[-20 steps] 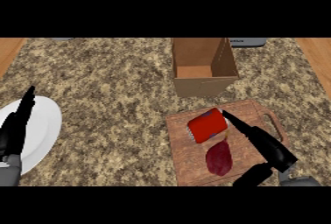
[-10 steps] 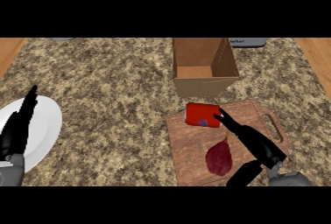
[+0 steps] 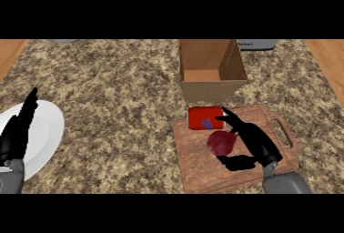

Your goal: Pick the pear from the cutting board and place it in the cardboard box

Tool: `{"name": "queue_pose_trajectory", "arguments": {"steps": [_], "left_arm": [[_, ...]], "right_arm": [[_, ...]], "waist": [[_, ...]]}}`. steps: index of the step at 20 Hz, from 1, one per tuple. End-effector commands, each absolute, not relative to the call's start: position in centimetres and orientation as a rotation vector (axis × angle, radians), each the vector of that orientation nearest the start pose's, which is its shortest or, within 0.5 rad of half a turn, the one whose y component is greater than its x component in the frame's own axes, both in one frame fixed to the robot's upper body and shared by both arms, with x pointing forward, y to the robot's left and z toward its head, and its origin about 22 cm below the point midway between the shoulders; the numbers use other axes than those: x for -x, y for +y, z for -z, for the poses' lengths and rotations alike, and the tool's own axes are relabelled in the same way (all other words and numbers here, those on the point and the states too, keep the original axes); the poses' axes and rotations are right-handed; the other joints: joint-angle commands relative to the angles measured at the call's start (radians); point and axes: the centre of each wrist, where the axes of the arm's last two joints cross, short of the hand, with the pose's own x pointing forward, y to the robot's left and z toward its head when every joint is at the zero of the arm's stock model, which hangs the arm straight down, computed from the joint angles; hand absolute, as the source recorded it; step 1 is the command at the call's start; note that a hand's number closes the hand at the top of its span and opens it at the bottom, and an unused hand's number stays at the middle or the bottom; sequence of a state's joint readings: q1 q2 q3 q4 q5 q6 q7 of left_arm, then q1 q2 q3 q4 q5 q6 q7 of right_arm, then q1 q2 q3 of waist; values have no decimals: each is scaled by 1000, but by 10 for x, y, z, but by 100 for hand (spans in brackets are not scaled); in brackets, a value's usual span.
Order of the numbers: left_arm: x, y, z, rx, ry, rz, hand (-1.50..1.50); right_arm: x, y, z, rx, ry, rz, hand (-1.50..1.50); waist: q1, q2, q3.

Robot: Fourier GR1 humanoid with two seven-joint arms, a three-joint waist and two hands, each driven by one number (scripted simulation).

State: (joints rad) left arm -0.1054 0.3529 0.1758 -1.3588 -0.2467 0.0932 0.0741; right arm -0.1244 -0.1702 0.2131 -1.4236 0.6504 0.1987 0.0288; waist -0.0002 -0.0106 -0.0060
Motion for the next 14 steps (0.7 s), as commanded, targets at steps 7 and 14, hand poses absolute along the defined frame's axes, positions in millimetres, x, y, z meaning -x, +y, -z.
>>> {"name": "queue_pose_trajectory", "arguments": {"steps": [7,14], "left_arm": [[-268,369,-19,-661,-1369,194,0],[-255,371,-19,-694,-1351,198,0]], "right_arm": [[-259,-214,3,690,-1353,-885,150],[-240,-251,-3,1246,-883,-622,150]], "waist": [[-11,10,5],[-39,1,0]]}}
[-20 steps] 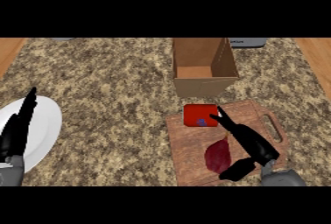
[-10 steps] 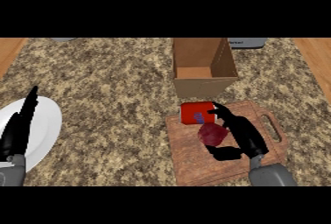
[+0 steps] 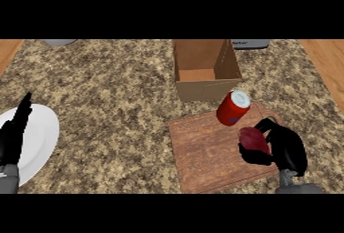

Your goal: Pick the pear from the cutting board and place it in the cardboard box

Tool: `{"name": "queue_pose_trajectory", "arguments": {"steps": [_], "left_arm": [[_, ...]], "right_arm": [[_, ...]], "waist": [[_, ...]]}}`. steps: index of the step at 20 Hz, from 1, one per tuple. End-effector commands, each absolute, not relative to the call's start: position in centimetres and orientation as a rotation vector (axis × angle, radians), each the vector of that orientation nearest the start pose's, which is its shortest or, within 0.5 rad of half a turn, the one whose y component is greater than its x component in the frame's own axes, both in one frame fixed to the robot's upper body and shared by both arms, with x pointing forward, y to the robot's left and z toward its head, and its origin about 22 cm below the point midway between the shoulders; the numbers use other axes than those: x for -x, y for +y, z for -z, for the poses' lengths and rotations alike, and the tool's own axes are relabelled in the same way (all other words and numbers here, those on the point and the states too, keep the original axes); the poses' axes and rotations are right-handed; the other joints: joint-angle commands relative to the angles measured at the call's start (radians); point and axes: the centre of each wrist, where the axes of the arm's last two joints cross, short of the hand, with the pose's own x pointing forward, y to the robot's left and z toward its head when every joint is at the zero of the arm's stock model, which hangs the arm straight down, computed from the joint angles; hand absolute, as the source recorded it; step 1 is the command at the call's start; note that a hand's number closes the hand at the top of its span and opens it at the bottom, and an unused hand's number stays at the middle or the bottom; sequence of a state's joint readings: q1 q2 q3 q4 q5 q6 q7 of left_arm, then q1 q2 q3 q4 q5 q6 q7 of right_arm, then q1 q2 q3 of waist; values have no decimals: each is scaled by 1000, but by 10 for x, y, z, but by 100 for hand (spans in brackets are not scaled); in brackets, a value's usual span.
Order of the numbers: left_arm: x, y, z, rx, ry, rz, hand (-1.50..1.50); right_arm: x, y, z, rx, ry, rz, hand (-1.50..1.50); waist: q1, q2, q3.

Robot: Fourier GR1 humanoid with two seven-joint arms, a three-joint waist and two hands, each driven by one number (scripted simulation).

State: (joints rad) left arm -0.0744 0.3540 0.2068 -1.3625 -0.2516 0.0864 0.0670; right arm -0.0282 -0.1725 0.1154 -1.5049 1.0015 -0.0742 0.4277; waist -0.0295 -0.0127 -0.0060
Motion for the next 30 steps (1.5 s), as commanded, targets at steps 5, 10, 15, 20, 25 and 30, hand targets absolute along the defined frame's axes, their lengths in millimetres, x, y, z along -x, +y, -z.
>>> {"name": "queue_pose_trajectory", "arguments": {"steps": [5,10,15,20,25,30], "left_arm": [[-249,354,-11,-667,-1348,199,0],[-240,364,6,-648,-1355,205,0],[-265,372,-21,-659,-1371,214,0],[-266,363,-17,-645,-1377,221,0],[-272,367,-16,-641,-1384,223,0],[-262,351,-20,-641,-1372,223,0]], "right_arm": [[-215,-221,-62,1443,-944,-495,150],[-199,-178,-125,1531,-1165,-547,150],[-225,-161,-162,1460,-1250,-590,150],[-277,-134,-166,1319,-1351,-465,150],[-330,-120,-195,1289,-1364,-383,150],[-375,-130,-197,1206,-1361,-278,150]], "waist": [[6,2,3],[24,7,3],[32,12,6],[43,16,6],[46,18,6],[52,17,6]]}}
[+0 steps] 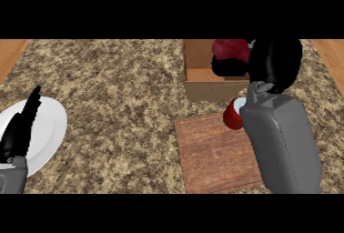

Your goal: Pick the pear from the cutting board and place it in the cardboard box

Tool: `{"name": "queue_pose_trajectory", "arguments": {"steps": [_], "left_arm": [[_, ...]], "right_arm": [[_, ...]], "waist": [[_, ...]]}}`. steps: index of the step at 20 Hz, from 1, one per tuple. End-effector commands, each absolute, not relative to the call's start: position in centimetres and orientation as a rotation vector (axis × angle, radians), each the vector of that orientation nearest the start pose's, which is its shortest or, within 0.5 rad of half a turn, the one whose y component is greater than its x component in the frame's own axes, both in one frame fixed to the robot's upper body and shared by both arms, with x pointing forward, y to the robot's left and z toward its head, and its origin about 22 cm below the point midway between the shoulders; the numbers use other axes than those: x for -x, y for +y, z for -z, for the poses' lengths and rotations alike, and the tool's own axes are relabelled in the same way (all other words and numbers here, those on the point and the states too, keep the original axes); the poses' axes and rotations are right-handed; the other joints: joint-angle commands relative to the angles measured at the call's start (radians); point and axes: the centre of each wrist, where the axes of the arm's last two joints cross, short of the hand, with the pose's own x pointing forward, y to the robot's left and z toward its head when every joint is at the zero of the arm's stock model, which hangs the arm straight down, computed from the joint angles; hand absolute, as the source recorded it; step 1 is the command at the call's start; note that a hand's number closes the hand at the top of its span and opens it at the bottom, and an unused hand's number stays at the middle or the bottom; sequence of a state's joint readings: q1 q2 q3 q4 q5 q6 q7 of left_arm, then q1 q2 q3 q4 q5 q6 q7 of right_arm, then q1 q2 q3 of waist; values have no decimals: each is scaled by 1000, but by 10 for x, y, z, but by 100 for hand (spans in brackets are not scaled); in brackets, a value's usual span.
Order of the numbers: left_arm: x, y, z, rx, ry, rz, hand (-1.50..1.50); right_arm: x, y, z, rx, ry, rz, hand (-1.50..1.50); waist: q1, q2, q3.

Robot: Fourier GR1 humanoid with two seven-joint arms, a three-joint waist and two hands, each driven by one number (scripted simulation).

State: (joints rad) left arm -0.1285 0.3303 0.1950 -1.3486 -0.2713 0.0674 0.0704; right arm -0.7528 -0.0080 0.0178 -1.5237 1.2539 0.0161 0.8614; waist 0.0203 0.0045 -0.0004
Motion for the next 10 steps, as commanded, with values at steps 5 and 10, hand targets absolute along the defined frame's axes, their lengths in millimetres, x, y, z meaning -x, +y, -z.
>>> {"name": "queue_pose_trajectory", "arguments": {"steps": [5,10], "left_arm": [[-277,355,-34,-644,-1382,235,0],[-264,351,-13,-623,-1399,235,0]], "right_arm": [[-423,-143,-203,1133,-1347,-264,150],[-452,-151,-176,1146,-1303,-247,150]], "waist": [[10,5,1],[24,11,0]]}}
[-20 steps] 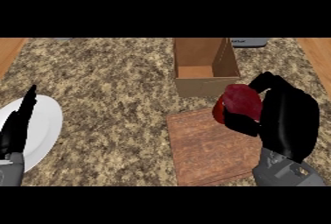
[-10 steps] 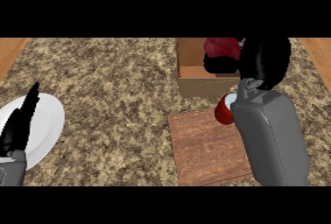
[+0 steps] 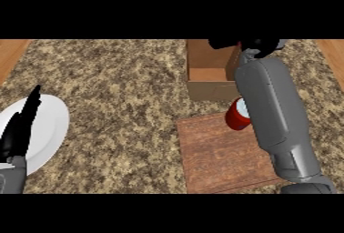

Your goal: Pick the pear from the cutting board and place it in the cardboard box

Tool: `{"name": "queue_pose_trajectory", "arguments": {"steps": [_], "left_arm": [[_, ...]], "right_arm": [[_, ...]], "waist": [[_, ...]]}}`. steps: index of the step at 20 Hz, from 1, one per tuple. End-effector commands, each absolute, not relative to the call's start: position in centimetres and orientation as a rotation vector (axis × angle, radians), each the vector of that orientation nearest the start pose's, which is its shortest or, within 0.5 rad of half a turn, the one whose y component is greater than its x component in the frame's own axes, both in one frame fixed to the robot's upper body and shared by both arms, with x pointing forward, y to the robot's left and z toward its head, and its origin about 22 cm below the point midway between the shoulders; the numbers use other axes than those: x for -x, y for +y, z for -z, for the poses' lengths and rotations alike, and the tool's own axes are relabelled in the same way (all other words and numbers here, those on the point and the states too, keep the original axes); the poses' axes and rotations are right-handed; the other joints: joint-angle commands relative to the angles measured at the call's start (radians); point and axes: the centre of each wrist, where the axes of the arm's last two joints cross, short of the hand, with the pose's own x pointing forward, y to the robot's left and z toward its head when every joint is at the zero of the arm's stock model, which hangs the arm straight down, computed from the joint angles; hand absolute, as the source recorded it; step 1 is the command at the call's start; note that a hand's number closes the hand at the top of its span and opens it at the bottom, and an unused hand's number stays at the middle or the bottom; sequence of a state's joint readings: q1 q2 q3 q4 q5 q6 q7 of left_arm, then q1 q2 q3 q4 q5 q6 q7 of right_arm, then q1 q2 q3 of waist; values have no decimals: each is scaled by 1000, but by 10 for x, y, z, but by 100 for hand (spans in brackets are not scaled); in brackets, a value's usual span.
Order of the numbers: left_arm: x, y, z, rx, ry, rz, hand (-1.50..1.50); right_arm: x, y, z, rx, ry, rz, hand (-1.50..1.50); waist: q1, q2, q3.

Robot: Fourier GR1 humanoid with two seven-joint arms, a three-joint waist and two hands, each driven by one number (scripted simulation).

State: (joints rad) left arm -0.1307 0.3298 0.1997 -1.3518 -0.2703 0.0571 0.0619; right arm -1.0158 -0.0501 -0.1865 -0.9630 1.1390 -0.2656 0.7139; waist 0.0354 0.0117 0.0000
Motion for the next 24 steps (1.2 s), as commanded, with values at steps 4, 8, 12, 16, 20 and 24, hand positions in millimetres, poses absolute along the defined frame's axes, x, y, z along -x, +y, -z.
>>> {"name": "queue_pose_trajectory", "arguments": {"steps": [4,8,12,16,20,24], "left_arm": [[-280,345,-15,-611,-1405,263,0],[-280,342,-17,-611,-1414,249,0],[-291,343,-24,-602,-1427,252,0],[-286,341,-30,-590,-1426,248,0],[-283,354,-27,-605,-1422,254,0],[-276,350,-17,-630,-1412,238,0]], "right_arm": [[-464,-140,-160,1182,-1224,-304,150],[-467,-162,-138,1127,-1147,-166,-150],[-468,-160,-127,1038,-1142,-108,-150],[-470,-167,-125,1048,-1222,-71,-150],[-468,-156,-124,1080,-1355,-17,-150],[-470,-176,-131,1099,-1464,121,-150]], "waist": [[22,14,-1],[31,17,1],[30,19,1],[47,21,2],[35,16,1],[23,11,2]]}}
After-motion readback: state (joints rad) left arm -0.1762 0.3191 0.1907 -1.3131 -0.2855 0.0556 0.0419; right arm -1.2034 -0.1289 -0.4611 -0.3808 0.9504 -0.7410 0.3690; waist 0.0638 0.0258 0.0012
